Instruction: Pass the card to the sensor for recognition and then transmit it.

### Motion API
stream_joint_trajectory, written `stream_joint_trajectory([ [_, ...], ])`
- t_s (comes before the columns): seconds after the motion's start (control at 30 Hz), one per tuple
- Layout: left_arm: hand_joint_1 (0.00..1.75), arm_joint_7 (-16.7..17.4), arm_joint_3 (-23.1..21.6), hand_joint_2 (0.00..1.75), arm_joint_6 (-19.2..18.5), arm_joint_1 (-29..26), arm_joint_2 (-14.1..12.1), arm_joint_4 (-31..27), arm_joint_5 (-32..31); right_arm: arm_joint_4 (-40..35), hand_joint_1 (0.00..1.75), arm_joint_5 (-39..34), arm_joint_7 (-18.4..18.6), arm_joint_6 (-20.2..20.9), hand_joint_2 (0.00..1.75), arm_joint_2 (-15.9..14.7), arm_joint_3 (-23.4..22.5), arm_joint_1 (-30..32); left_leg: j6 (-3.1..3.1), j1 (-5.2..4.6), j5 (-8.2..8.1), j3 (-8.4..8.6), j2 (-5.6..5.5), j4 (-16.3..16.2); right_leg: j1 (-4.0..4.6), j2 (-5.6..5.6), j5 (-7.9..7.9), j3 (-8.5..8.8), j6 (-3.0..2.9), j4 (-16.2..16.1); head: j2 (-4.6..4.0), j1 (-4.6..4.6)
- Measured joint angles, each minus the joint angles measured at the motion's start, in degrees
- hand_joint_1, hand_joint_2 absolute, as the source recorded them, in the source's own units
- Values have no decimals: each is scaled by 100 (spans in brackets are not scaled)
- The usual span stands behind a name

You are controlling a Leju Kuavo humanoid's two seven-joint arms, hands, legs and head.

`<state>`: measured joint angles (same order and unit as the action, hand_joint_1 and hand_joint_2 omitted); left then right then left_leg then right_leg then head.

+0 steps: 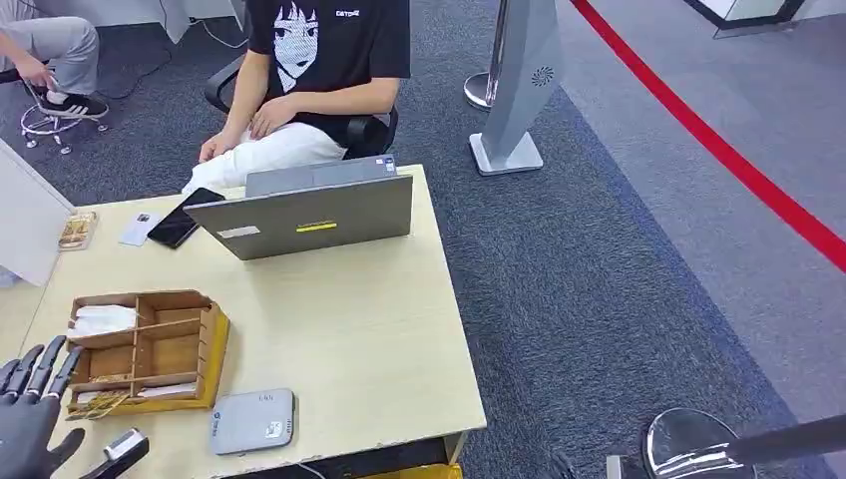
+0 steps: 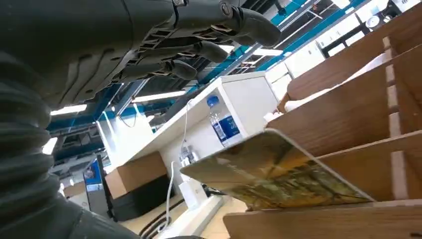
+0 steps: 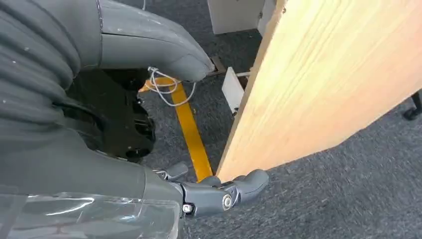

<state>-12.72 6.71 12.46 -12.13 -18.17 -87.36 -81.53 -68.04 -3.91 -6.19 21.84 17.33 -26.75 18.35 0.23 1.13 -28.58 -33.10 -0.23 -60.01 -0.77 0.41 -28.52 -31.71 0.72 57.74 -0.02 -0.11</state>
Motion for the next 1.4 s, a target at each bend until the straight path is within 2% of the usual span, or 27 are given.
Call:
stream_joint_trajectory([
  [0.3,0,5,-98,175,2,31,129,0,0,0,0,-74,0,2,175,0,66,16,0,0,0,0,1,0,0,1,0,-1,0,0,0,0],
  [0.33,26,5,-116,175,2,31,134,0,11,0,0,-77,0,2,175,0,76,19,0,0,0,0,1,0,0,1,0,-1,0,0,0,0],
  [0.37,166,5,-136,175,0,31,140,0,33,0,0,-81,2,2,175,0,92,23,0,0,0,0,1,0,0,1,0,-1,0,0,0,0],
  [0.4,166,9,-160,175,-2,31,140,0,44,0,0,-81,2,2,175,0,101,27,0,0,0,0,1,0,0,1,0,-1,0,0,0,0],
  [0.43,175,24,-172,175,-4,31,140,-4,48,0,0,-81,2,2,175,0,109,31,0,0,0,0,1,0,0,1,0,-1,0,0,0,0],
  [0.9,175,107,-201,175,2,25,129,-5,131,-4,0,-86,17,7,175,0,135,61,0,0,0,0,1,0,0,1,0,0,0,0,0,0],
  [1.07,175,-2,-203,175,-26,25,243,-145,494,-2,0,-92,0,-88,175,0,144,62,0,0,0,0,0,0,0,0,0,-1,0,0,0,0],
  [1.17,175,-116,-245,175,-37,31,354,-519,733,-2,0,-90,0,-195,175,0,162,68,0,0,0,1,0,-2,0,0,1,-11,0,-1,0,0],
  [1.23,175,-105,-361,175,-206,142,435,-1039,890,-4,0,-42,2,-278,175,0,192,69,4,0,3,-3,-6,-3,0,-7,3,-13,2,-2,0,2],
  [1.4,175,426,-634,175,-1013,701,627,-2093,892,11,0,139,-22,-433,175,0,243,33,4,-2,6,0,-2,-3,-1,-3,14,-4,1,-2,0,-2],
])
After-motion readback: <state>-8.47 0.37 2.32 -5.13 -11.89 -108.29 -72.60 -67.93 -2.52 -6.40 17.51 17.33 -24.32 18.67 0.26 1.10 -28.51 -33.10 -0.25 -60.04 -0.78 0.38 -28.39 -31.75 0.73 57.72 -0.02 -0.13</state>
